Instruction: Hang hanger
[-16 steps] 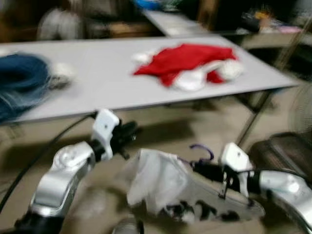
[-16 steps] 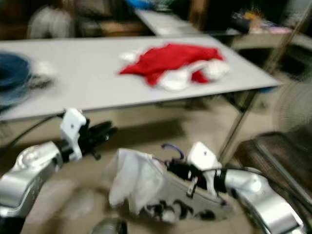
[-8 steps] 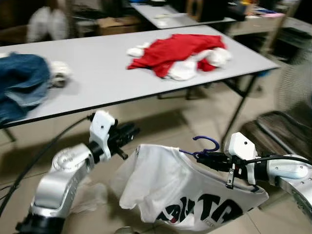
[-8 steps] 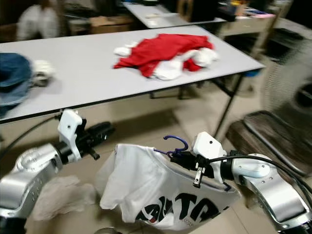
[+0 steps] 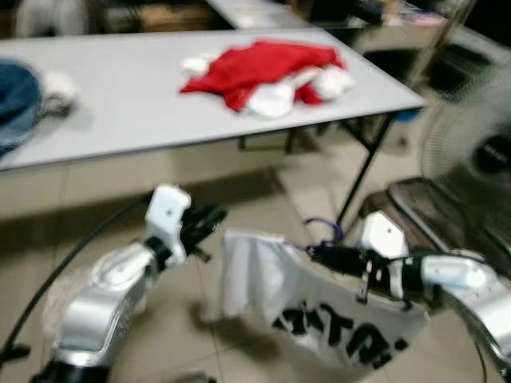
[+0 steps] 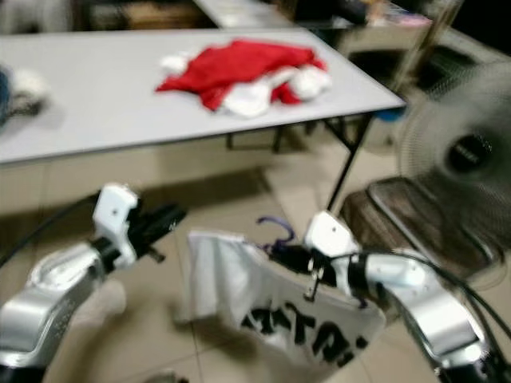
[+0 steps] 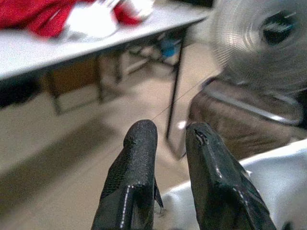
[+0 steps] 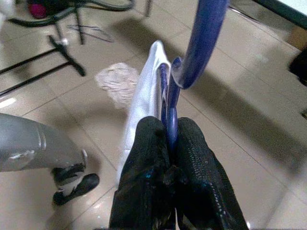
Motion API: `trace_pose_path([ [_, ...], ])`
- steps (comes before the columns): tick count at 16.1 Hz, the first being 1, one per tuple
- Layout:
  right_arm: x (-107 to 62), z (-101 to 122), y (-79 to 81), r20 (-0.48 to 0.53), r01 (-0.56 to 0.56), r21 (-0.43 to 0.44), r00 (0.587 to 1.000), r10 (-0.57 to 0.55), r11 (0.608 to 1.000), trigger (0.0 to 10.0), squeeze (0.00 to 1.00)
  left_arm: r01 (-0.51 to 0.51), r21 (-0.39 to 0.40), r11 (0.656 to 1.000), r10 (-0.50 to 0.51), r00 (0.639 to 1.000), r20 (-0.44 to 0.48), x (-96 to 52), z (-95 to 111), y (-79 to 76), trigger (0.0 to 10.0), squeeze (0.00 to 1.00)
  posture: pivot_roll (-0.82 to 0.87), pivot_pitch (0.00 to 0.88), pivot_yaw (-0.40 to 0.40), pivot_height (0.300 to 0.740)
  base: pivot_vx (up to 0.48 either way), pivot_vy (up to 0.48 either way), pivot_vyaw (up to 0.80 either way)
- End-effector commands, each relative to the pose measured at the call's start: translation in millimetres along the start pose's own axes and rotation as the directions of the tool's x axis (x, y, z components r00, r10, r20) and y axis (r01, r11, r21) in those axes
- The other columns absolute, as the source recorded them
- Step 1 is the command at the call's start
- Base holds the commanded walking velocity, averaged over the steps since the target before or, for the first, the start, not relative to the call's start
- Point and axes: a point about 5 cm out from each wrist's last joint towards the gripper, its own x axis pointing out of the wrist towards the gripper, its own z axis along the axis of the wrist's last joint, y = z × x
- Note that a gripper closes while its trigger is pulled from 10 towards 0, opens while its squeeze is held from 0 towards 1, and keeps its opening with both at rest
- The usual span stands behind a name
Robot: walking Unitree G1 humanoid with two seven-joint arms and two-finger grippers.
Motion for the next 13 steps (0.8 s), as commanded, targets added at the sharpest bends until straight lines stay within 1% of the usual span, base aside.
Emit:
trace_pose_path([
  [1,-8.3,6.6,-8.4,0.024,0.039,-0.010,0.999,-0.039,0.999,10.0,0.00,-0.009,-0.006,1.000,0.009,1.000,-0.016,3.9,3.3,0.3,10.0,0.00,0.01,0.000,-0.029,0.740,0.000,0.480,0.00],
  [2,-9.9,7.9,-11.9,0.031,0.052,-0.020,0.998,-0.051,0.998,10.0,0.00,-0.013,0.012,1.000,0.013,1.000,-0.004,4.8,6.4,2.4,10.0,0.00,0.01,0.000,-0.028,0.740,0.000,0.480,0.00],
  [3,-11.4,9.8,-14.5,0.039,0.053,-0.034,0.998,-0.052,0.998,10.0,0.00,-0.023,0.029,0.999,0.023,0.999,0.027,5.2,11.6,4.5,10.0,0.00,0.01,0.000,-0.024,0.740,0.000,0.255,0.00],
  [4,-11.6,12.4,-16.4,0.050,0.058,-0.039,0.997,-0.056,0.998,10.0,0.00,-0.013,0.028,1.000,0.012,0.999,0.046,4.7,13.9,4.1,10.0,0.00,0.01,0.000,-0.024,0.740,0.000,0.000,0.00],
  [5,-11.9,14.9,-18.2,0.056,0.059,-0.044,0.997,-0.057,0.997,10.0,0.00,-0.002,-0.002,1.000,0.002,0.997,0.076,3.3,16.3,3.9,10.0,0.00,0.00,0.000,-0.022,0.740,0.000,0.000,0.00],
  [6,-12.0,16.7,-19.3,0.062,0.050,-0.039,0.997,-0.048,0.998,10.0,0.00,0.053,-0.036,0.998,-0.048,0.993,0.111,1.1,19.6,0.2,10.0,0.64,0.00,0.000,-0.022,0.740,0.000,0.000,0.00],
  [7,-12.1,17.1,-19.5,0.063,0.047,-0.037,0.997,-0.045,0.998,10.0,0.00,0.072,-0.041,0.997,-0.067,0.991,0.120,0.4,20.5,-1.4,10.0,0.64,0.00,0.000,-0.022,0.740,0.000,0.000,0.00],
  [8,-12.7,20.0,-23.3,0.070,0.041,-0.031,0.997,-0.038,0.999,10.0,0.00,0.195,-0.034,0.980,-0.189,0.973,0.136,-3.5,23.4,-14.1,10.0,1.00,0.01,0.000,-0.023,0.740,0.000,0.000,0.00],
  [9,-12.7,22.6,-25.8,0.083,0.024,-0.020,0.996,-0.022,1.000,10.0,0.00,0.260,-0.006,0.966,-0.258,0.962,0.092,-4.5,18.5,-20.8,10.0,1.00,0.01,0.000,-0.027,0.740,0.000,0.000,0.00],
  [10,-12.5,24.9,-27.8,0.095,0.007,-0.012,0.995,-0.006,1.000,10.0,0.00,0.289,0.023,0.957,-0.290,0.957,0.032,-4.0,11.1,-24.3,10.0,1.00,0.01,0.000,-0.028,0.740,0.000,0.000,0.00],
  [11,-12.2,26.8,-30.2,0.104,0.003,-0.007,0.995,-0.002,1.000,10.0,0.00,0.305,0.012,0.952,-0.305,0.952,0.003,-2.9,6.2,-27.3,10.0,1.00,0.01,0.000,-0.030,0.740,0.000,0.000,0.00],
  [12,-11.9,28.1,-34.0,0.105,-0.004,-0.005,0.994,0.005,1.000,10.0,0.00,0.342,-0.010,0.940,-0.342,0.940,0.004,-1.9,4.6,-34.3,10.0,1.00,0.00,0.000,-0.035,0.740,0.000,0.000,0.00],
  [13,-11.7,28.4,-35.3,0.104,-0.013,-0.005,0.995,0.013,1.000,10.0,0.00,0.361,-0.020,0.932,-0.361,0.933,0.007,-1.6,4.4,-37.9,10.0,1.00,0.00,0.000,-0.035,0.740,0.000,0.000,0.00],
])
